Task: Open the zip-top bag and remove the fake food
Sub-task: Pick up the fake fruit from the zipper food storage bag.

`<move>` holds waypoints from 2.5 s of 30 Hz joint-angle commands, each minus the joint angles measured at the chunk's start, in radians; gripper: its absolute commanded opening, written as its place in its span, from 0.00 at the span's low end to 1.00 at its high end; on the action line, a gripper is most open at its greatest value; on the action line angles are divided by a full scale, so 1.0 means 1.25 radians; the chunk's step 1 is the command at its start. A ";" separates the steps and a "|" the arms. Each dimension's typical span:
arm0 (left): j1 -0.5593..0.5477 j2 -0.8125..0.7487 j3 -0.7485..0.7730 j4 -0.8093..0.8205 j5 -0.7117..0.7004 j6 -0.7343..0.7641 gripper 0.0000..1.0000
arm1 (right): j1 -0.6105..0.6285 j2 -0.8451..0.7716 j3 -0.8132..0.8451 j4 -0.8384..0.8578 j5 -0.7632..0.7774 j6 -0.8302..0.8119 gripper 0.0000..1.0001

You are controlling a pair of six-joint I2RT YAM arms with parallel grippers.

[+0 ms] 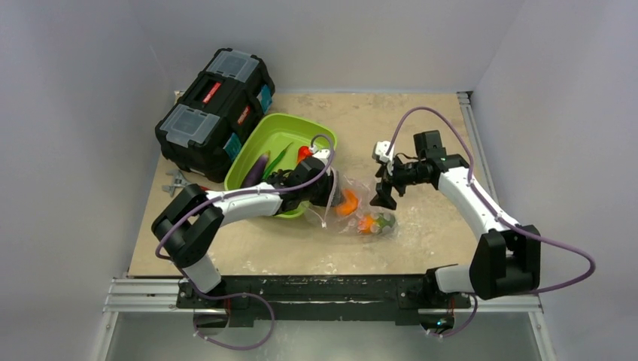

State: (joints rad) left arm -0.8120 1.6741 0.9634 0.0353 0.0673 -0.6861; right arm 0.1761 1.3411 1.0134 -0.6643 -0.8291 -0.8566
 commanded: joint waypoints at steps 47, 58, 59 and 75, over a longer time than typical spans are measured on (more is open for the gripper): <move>0.009 -0.280 -0.146 0.011 0.015 0.053 0.00 | 0.062 0.131 -0.029 0.198 0.417 0.186 0.00; 0.040 -0.405 -0.181 -0.097 0.003 0.086 0.00 | 0.059 0.131 -0.024 0.190 0.407 0.182 0.00; 0.042 -0.415 -0.182 -0.105 0.001 0.089 0.00 | 0.059 0.131 -0.024 0.189 0.407 0.181 0.00; 0.070 -0.545 -0.157 -0.265 -0.061 0.164 0.00 | 0.057 0.146 -0.020 0.186 0.407 0.180 0.00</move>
State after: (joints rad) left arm -0.7395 1.0416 0.7330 -0.2489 0.0254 -0.5293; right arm 0.2520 1.5333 0.9607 -0.4408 -0.3286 -0.6346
